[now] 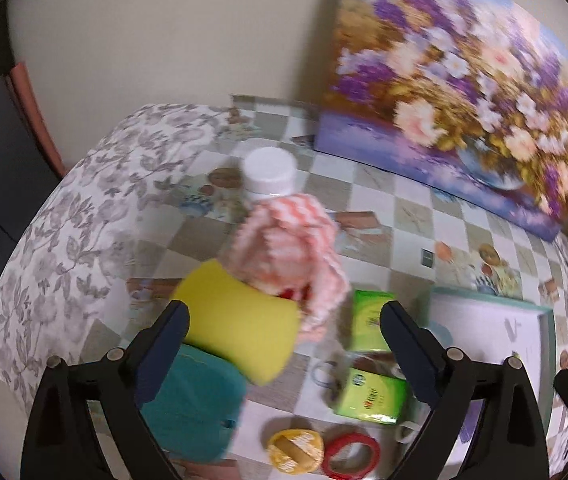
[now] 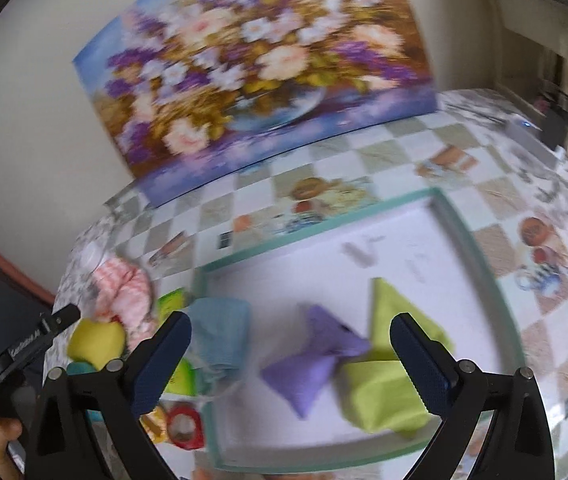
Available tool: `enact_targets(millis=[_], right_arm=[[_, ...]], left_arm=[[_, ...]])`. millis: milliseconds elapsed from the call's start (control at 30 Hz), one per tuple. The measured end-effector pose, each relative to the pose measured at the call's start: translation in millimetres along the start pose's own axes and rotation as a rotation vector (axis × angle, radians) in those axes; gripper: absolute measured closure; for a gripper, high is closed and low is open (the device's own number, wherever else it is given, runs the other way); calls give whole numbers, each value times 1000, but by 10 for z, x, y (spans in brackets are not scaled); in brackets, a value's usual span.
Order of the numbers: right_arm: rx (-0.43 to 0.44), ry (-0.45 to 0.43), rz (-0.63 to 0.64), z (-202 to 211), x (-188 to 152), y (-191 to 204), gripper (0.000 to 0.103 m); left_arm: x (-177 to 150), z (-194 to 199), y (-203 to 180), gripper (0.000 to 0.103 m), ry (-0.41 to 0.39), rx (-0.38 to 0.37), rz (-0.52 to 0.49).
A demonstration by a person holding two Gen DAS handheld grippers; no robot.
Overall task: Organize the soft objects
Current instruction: 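Grasp the blue face mask with the right gripper while the left reaches to the pink knit cloth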
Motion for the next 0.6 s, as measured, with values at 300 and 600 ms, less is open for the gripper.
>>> enact_targets(millis=[300,600], right_arm=[[54,99,91,-417,-76,529,2],[67,203,118,-843,-173,708,11]], left_arm=[[206,-150,420,0,25,-28,21],[409,-331,369,0,65,-9,-51]])
Point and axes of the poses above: each gripper's, at about its wrist camera, not at the fingertips, and z roughly against the way its jaws point, y to its left, x to its top, the point moved 2 cm from there along -z, roughly the way its jaws point
